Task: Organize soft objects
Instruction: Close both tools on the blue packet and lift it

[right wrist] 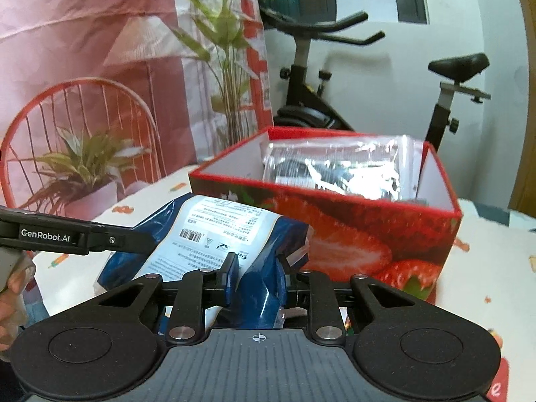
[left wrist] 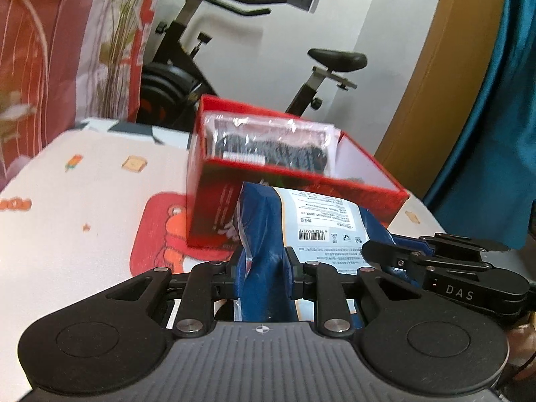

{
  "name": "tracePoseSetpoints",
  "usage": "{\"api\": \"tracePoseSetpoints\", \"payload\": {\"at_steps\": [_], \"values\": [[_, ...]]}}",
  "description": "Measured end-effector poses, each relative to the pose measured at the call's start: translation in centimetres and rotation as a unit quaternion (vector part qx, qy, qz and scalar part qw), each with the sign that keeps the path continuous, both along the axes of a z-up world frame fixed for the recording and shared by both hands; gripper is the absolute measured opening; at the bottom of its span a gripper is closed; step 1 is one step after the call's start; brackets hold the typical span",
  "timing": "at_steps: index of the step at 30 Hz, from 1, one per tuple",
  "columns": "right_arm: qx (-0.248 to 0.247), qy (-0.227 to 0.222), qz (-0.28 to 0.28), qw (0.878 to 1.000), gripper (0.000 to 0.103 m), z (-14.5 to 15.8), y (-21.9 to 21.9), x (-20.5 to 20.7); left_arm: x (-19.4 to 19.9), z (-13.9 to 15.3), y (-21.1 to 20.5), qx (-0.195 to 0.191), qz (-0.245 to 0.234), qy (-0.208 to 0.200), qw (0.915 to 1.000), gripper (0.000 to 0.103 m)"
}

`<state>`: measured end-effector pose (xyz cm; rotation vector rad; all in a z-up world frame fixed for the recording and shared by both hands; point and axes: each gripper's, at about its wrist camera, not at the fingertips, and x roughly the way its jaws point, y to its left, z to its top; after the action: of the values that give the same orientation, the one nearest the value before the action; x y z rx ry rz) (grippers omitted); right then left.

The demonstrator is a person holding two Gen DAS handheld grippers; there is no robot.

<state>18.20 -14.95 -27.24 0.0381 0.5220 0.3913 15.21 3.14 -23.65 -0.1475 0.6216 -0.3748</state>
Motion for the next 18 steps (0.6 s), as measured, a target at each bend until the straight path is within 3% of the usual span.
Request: {"api": "tracePoseSetpoints", "payload": {"at_steps": [11, 18], "values": [[-0.003, -0.058, -0.002, 0.998, 0.021, 4.7, -1.4, 1.1, 1.8, 4.8, -1.5, 0.011, -0.024, -0.070, 0.9972, 0.024], [-0.023, -0.101, -0.009, 0.995, 0.021, 8.2, -2.3, 4.1, 5.3, 7.8, -3.3, 0.025, -0.037, -0.118, 0.9919, 0.024]]}}
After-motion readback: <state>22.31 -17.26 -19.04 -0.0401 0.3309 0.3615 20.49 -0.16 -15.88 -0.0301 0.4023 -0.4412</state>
